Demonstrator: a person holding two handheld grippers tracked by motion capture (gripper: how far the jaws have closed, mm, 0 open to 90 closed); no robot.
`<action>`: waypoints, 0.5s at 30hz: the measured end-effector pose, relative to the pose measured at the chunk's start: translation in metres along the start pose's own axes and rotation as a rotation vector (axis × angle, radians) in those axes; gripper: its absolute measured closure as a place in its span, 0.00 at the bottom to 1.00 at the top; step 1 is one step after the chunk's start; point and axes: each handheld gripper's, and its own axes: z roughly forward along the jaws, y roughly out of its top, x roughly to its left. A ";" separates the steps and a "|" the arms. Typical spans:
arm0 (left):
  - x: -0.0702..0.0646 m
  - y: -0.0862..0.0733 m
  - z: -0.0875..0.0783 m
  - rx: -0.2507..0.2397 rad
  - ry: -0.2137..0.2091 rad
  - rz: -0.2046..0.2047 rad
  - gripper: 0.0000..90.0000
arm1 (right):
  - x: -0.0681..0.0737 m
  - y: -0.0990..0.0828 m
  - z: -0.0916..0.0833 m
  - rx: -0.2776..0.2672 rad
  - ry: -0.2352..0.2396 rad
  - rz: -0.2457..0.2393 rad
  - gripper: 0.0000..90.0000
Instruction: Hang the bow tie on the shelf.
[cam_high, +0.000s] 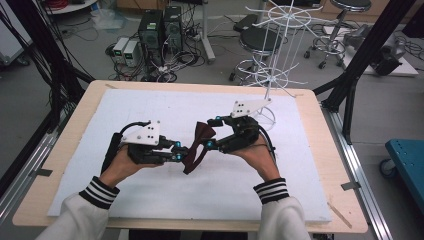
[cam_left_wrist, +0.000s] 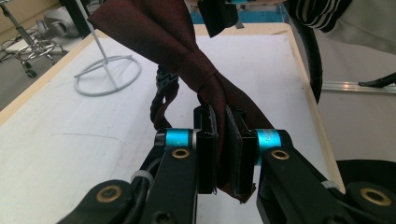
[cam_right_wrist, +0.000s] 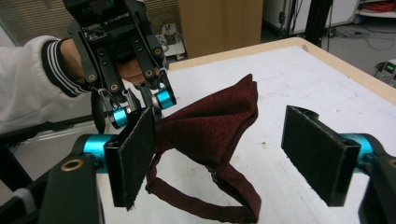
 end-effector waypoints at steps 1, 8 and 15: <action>0.000 0.000 0.000 0.001 0.001 0.002 0.92 | 0.000 0.000 0.000 0.002 0.000 -0.002 0.34; 0.000 0.000 0.001 0.001 -0.001 -0.005 0.92 | -0.001 0.000 0.002 0.006 0.029 -0.016 0.49; 0.001 -0.001 0.001 -0.002 0.008 -0.010 0.92 | 0.002 0.003 -0.003 -0.028 0.082 -0.067 0.90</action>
